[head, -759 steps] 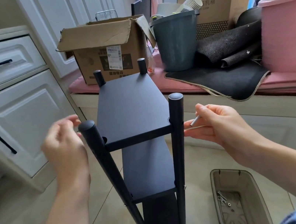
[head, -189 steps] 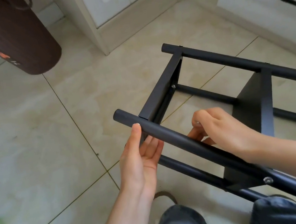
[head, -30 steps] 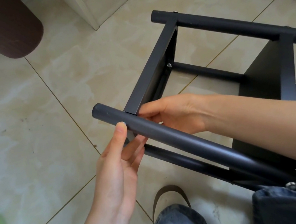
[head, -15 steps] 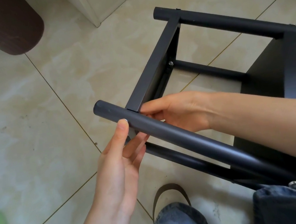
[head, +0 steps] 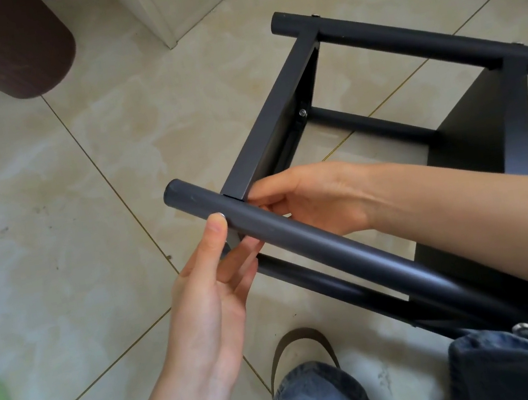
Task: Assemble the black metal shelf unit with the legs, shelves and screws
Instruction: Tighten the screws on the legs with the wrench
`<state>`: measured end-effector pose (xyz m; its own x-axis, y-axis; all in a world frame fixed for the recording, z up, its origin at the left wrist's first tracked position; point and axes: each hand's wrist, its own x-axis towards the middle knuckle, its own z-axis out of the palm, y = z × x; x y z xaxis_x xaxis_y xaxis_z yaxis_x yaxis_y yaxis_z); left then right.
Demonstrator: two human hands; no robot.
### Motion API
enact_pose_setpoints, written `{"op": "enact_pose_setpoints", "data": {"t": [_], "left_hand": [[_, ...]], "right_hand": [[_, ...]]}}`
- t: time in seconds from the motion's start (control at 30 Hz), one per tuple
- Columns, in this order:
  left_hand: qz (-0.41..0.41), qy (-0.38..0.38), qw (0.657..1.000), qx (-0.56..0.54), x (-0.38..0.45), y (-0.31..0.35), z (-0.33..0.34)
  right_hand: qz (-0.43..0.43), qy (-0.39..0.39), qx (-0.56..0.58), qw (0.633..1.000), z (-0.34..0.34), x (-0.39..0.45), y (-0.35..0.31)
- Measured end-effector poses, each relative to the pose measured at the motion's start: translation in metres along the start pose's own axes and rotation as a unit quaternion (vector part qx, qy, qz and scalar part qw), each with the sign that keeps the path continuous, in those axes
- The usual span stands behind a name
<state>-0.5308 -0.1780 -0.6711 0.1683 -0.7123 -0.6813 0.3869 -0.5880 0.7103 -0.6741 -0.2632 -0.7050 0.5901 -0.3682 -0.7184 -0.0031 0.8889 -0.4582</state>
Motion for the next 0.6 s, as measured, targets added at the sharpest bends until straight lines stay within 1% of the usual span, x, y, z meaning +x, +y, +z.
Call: {"op": "enact_pose_setpoints", "data": {"t": [0.13,0.33,0.6], "left_hand": [[0.002,0.0,1.0,0.001,0.0013,0.0003,-0.001],[0.001,-0.012,1.0,0.018,-0.0009,0.0012,0.0003],[-0.001,-0.01,1.0,0.005,0.0002,0.0008,0.0002]], "right_hand": [[-0.006,-0.003,0.01,1.0,0.0002,0.0028,-0.0008],[0.005,-0.037,-0.001,0.999,-0.0058,-0.0034,-0.0009],[-0.003,-0.012,0.01,1.0,-0.0002,0.0014,-0.0003]]}}
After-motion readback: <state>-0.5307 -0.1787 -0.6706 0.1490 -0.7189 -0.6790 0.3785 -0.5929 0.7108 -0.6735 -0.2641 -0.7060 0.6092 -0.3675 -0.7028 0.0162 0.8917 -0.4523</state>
